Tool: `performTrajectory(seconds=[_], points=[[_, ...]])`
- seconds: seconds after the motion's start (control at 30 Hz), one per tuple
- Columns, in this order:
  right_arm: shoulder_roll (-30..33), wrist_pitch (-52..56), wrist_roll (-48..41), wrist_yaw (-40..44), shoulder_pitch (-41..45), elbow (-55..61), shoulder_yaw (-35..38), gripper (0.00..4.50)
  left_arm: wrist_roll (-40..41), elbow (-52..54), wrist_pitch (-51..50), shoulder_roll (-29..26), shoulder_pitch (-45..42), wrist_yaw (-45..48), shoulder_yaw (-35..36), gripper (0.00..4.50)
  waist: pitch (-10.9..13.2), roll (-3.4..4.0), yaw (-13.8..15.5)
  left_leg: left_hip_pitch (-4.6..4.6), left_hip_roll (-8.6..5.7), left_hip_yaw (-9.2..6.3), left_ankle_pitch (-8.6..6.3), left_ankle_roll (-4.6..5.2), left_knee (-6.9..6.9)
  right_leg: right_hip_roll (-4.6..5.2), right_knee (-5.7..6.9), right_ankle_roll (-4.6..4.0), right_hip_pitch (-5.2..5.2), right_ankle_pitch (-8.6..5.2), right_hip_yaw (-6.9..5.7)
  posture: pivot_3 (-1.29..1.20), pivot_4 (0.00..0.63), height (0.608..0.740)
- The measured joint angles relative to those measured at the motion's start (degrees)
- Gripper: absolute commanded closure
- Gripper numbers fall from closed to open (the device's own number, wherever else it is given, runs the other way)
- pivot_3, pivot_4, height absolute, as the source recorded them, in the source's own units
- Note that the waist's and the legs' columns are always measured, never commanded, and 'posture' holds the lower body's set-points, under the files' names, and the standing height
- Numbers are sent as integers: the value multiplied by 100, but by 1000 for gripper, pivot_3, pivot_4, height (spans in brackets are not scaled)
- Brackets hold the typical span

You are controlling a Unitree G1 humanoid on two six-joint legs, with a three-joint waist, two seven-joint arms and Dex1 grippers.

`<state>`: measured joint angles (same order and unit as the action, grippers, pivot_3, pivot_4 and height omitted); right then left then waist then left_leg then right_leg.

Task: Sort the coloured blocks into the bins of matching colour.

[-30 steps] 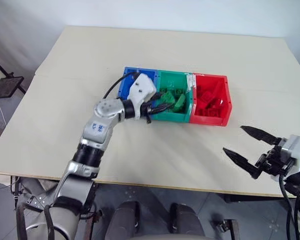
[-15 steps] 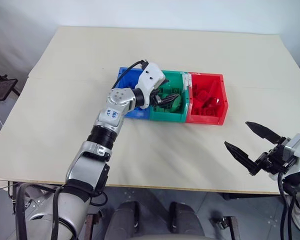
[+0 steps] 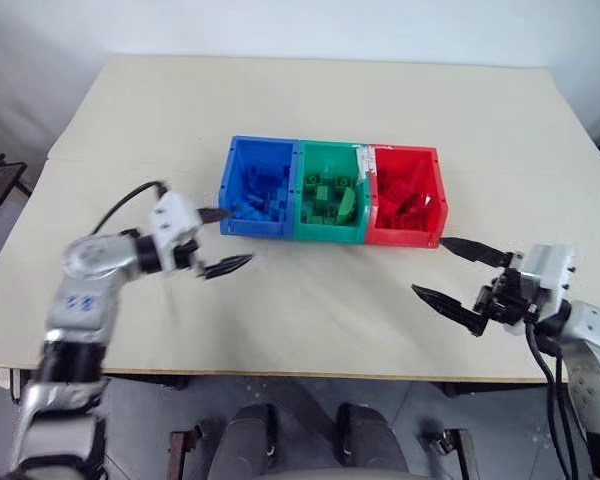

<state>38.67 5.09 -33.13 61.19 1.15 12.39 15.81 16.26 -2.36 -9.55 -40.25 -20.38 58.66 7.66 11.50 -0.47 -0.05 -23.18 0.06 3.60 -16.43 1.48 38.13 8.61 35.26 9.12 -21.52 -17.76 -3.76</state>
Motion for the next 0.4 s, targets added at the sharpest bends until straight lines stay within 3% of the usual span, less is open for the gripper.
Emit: performTrajectory(seconds=[0.2,0.4], points=[[9,-298,177,446,224,-791,-110,0,31,328,-284,-230,1410,-431,751,23,0,0,18,0,2,-4,-13,0,-4,6,-18,-1,0,0,-4,0,150,740],[9,-436,245,440,284,-1035,-97,0,96,846,-385,42,1658,-1080,977,23,0,1,-1,2,6,-4,-18,-9,-5,7,-22,-6,-2,2,-4,0,150,740]])
